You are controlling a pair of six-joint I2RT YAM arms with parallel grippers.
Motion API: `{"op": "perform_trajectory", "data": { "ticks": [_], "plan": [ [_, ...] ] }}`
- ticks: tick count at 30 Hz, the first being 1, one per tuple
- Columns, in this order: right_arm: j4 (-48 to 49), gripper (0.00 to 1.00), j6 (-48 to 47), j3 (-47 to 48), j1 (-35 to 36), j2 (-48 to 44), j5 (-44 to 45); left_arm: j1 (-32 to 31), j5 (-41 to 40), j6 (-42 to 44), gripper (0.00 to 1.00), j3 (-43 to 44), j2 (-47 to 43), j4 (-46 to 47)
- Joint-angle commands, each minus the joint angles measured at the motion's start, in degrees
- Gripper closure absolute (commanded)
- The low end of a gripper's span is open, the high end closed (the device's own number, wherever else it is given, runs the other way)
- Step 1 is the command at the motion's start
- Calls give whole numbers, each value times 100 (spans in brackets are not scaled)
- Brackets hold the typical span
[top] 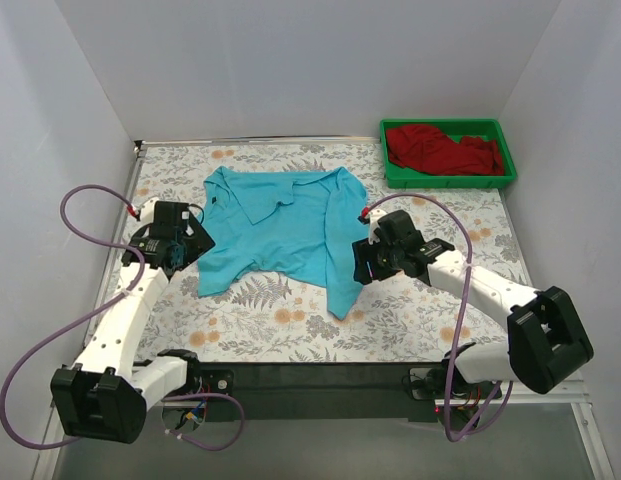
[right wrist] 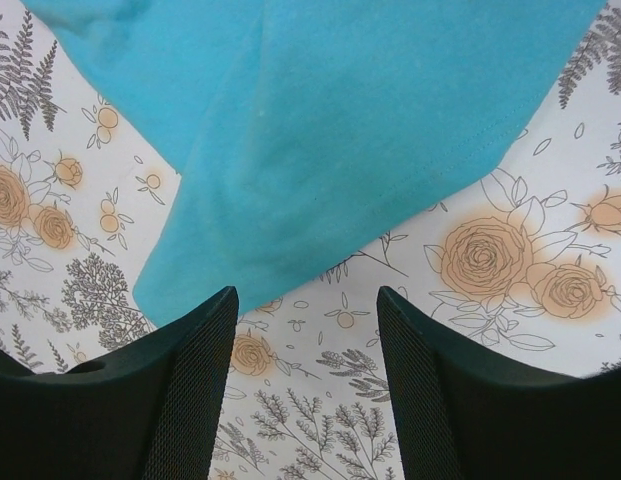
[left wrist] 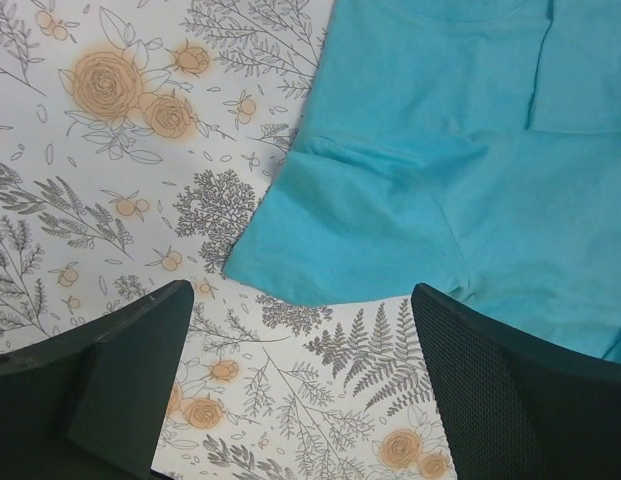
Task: Fold and stack the t-shirts
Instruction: Flatten the tshirt out
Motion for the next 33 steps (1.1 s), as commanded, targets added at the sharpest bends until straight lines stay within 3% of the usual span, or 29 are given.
{"op": "perform_trajectory", "data": {
  "ticks": [1, 7, 19, 21, 22, 28, 33],
  "plan": [
    [-83, 46, -31, 3, -10, 120, -159, -9, 299, 221, 17, -237, 172, 399],
    [-91, 51, 83, -50, 148, 348, -521, -9, 1003, 415, 29, -554, 929, 1234],
    [-100, 53, 268, 336, 1238, 1104, -187, -9, 538, 793, 44, -836, 1817, 2140],
    [-109, 61, 268, 346, 1247, 1324, -134, -9, 441, 802, 44, -915, 1809, 2220],
    [-161, 72, 268, 363, 1239, 1403, -64, -9, 424, 810, 44, -1019, 1791, 2299],
    [-723, 99, 137, 355, 967, 1737, 804, -9, 371, 846, 44, -1266, 1747, 2536],
    [-1111, 99, 154, 197, -15, 1439, 1403, -9, 502, 872, 44, -1337, 1861, 2625]
  ]
}}
